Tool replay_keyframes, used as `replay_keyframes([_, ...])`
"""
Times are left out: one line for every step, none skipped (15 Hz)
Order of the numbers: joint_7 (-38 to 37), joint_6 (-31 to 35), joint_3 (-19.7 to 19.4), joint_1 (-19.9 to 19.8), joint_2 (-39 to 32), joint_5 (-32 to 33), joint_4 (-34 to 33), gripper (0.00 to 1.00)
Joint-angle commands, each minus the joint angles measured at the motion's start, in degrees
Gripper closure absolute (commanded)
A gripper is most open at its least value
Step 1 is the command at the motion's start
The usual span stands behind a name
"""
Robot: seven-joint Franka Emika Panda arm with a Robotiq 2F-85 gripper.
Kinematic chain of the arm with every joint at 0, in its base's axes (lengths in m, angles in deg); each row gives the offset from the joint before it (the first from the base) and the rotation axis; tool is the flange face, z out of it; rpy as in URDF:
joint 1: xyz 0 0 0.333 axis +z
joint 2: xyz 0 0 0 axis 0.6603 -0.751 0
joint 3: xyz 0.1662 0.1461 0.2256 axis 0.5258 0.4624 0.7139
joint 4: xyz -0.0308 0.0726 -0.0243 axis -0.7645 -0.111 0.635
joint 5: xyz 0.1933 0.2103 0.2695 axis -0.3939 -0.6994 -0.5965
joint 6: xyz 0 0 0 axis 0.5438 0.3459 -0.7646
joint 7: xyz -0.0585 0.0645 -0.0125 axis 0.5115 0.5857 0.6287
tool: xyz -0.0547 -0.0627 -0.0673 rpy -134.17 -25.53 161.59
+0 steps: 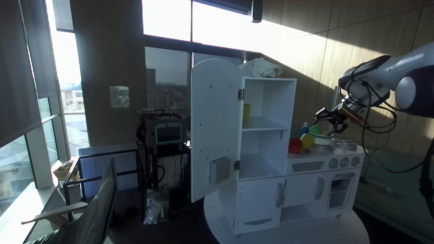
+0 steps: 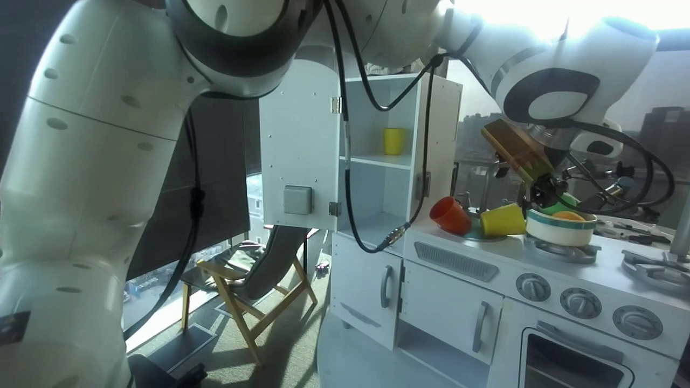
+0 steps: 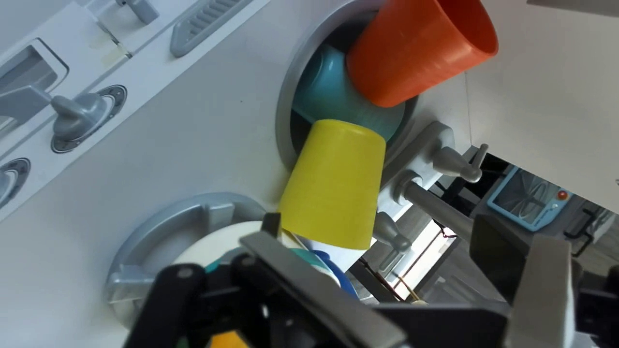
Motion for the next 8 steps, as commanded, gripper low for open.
replay_keyframes([-2.85,6.50,0.70,2.96,8.41,7.39,9.70,0.00])
replay_keyframes([-3.74,8.11,0.86,3.70,10.13,9.51,12.02,0.00])
replay_keyframes([-4.76,9.25,1.14,4.18,11.66,11.55,13.95,0.00])
replay_keyframes([-5.52,10.62,1.43,4.66,13.40,13.42,16.34,0.00])
replay_keyframes([-6.00,10.98,1.74,4.92,14.91,14.88,18.28,0.00])
replay_keyframes([-4.34,7.58,1.93,3.06,9.38,12.29,11.58,0.00])
replay_keyframes([-4.47,7.73,2.01,3.30,10.23,12.64,12.75,0.00])
replay_keyframes([-4.46,7.67,2.06,3.30,10.22,12.63,12.79,0.00])
